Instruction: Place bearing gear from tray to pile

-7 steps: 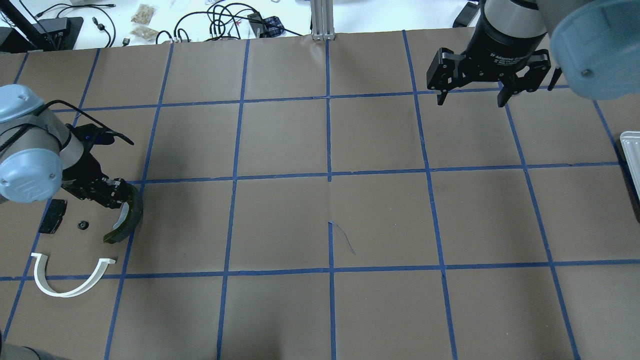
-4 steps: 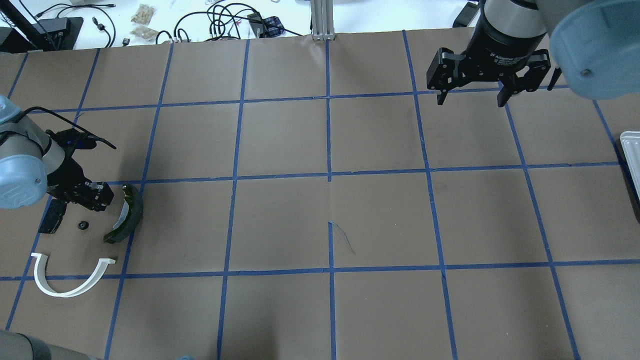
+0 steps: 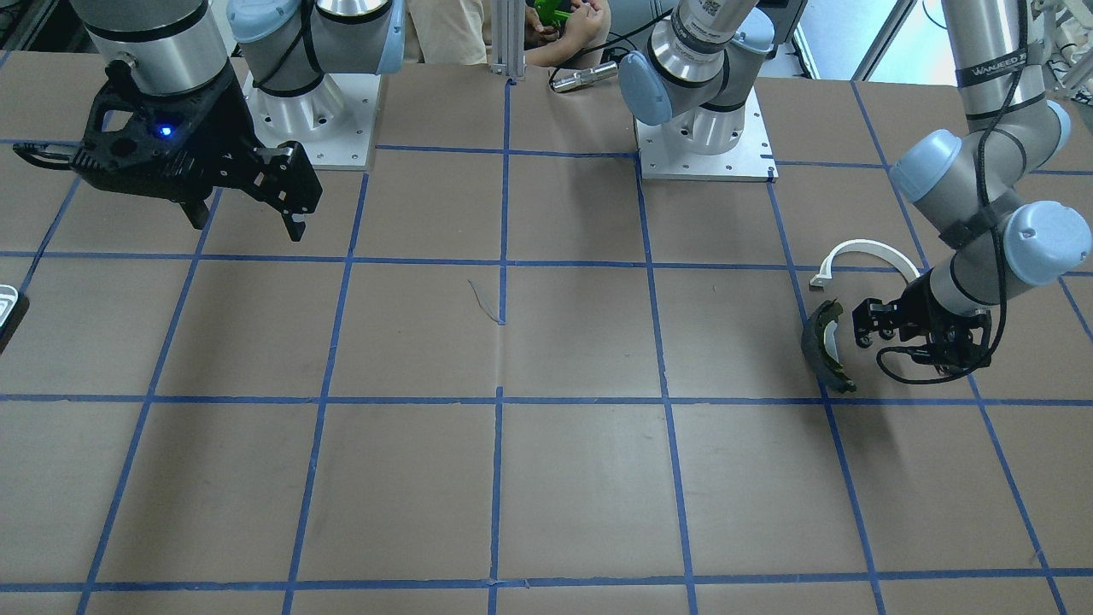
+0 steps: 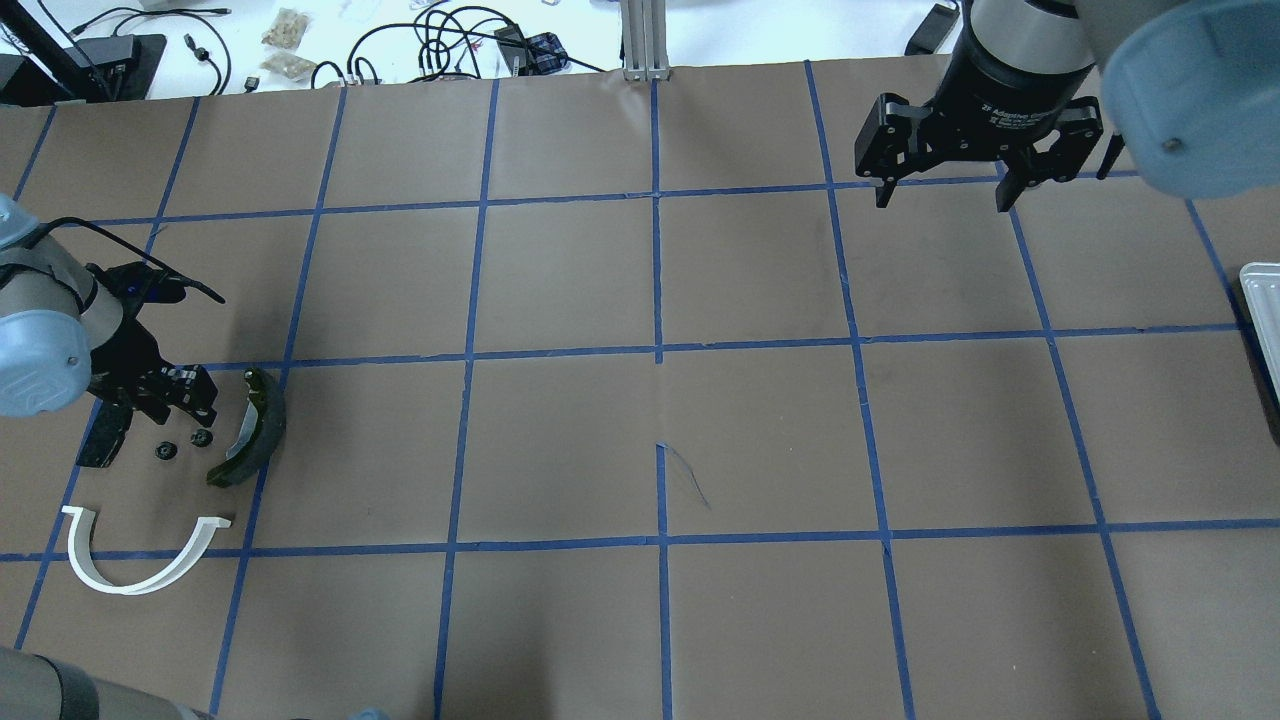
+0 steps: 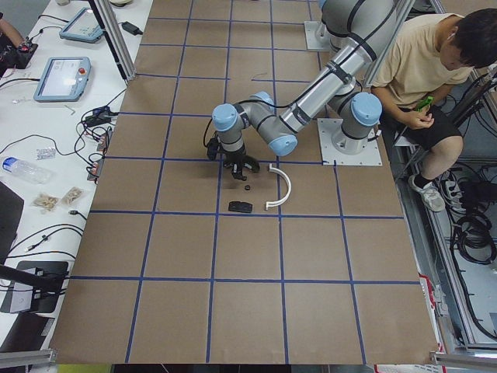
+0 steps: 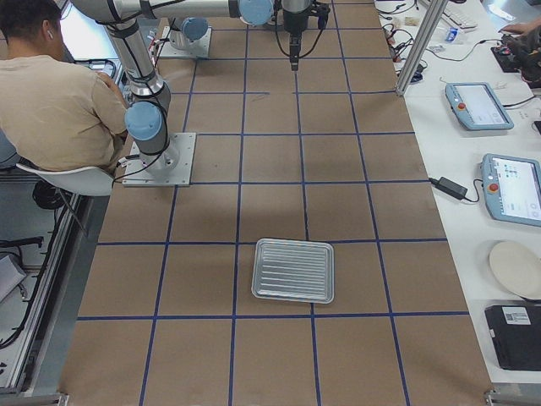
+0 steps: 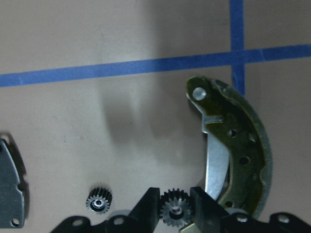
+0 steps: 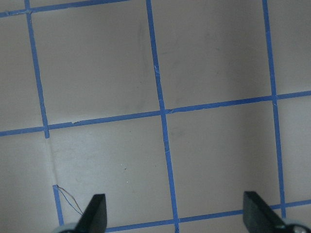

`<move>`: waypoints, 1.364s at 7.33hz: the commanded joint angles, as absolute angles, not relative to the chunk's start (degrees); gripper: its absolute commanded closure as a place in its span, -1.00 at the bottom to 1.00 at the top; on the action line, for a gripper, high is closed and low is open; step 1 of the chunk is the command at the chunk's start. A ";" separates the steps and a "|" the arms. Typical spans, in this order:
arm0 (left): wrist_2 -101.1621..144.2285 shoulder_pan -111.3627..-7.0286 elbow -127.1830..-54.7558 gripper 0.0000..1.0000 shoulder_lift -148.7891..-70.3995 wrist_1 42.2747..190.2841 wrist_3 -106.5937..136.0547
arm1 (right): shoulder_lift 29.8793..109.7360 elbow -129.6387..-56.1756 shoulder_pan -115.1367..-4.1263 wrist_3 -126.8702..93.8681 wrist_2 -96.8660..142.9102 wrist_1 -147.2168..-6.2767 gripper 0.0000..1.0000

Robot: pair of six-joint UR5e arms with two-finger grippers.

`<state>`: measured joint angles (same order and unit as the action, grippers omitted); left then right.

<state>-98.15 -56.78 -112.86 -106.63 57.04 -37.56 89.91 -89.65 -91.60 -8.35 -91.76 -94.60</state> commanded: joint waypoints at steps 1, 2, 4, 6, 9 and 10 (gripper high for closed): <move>-99.23 -57.91 -112.68 -1.00 -104.78 57.83 -36.74 | 89.91 -89.65 -91.58 -8.35 -91.76 -94.66 -1.00; -94.79 -59.49 -112.33 -1.00 -102.42 59.22 -35.43 | 89.91 -89.65 -91.58 -8.35 -91.76 -94.66 -1.00; -91.85 -66.41 -105.95 -1.00 -99.24 71.83 -23.09 | 89.91 -89.65 -91.50 -8.44 -91.41 -94.57 -1.00; -91.32 -75.53 -97.86 -1.00 -97.04 83.19 -5.11 | 89.91 -89.65 -91.49 -8.44 -91.76 -94.57 -1.00; -91.23 -87.87 -91.94 -1.00 -91.34 85.70 1.23 | 90.00 -89.65 -91.41 -8.35 -91.58 -94.31 -1.00; -91.14 -88.41 -91.32 -1.00 -89.06 86.04 1.14 | 90.00 -89.65 -91.41 -8.35 -91.32 -94.22 -1.00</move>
<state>-91.21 -86.49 -92.55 -91.94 85.64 0.72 89.97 -89.65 -91.41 -8.38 -91.58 -94.38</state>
